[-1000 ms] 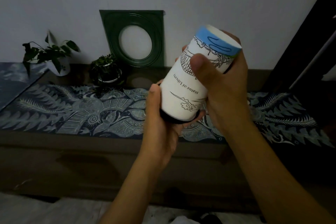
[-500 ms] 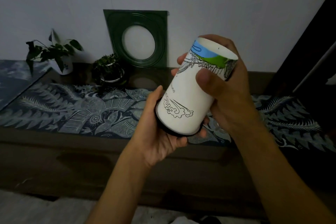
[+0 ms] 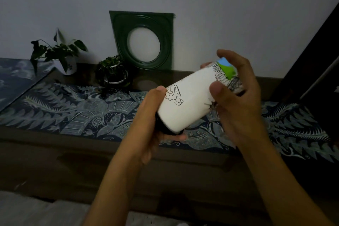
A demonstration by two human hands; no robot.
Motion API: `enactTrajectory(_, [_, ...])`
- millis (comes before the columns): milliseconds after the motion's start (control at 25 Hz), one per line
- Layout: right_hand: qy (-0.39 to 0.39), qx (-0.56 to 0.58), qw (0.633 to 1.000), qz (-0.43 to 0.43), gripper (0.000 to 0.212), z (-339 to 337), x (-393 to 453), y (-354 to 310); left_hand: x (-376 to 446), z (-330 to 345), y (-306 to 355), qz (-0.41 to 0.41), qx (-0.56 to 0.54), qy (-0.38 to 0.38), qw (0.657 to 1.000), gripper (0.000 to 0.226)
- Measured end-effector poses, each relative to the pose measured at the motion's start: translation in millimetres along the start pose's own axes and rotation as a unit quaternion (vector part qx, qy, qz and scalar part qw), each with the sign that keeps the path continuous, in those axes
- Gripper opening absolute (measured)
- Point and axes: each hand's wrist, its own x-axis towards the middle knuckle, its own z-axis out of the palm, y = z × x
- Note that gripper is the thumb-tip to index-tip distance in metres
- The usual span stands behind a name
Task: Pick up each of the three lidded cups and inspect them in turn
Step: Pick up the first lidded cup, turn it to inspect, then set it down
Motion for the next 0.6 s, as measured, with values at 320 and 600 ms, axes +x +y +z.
enactTrajectory(320, [0.095,0.091,0.988,0.079,0.052,8,-4,14,6,-1,-9,0.204,0.085,0.02,0.975,0.05])
enactTrajectory(600, [0.059,-0.056,0.993,0.086,0.046,2,-9,23,13,-12,-15,0.132,0.042,0.041,0.989,0.046])
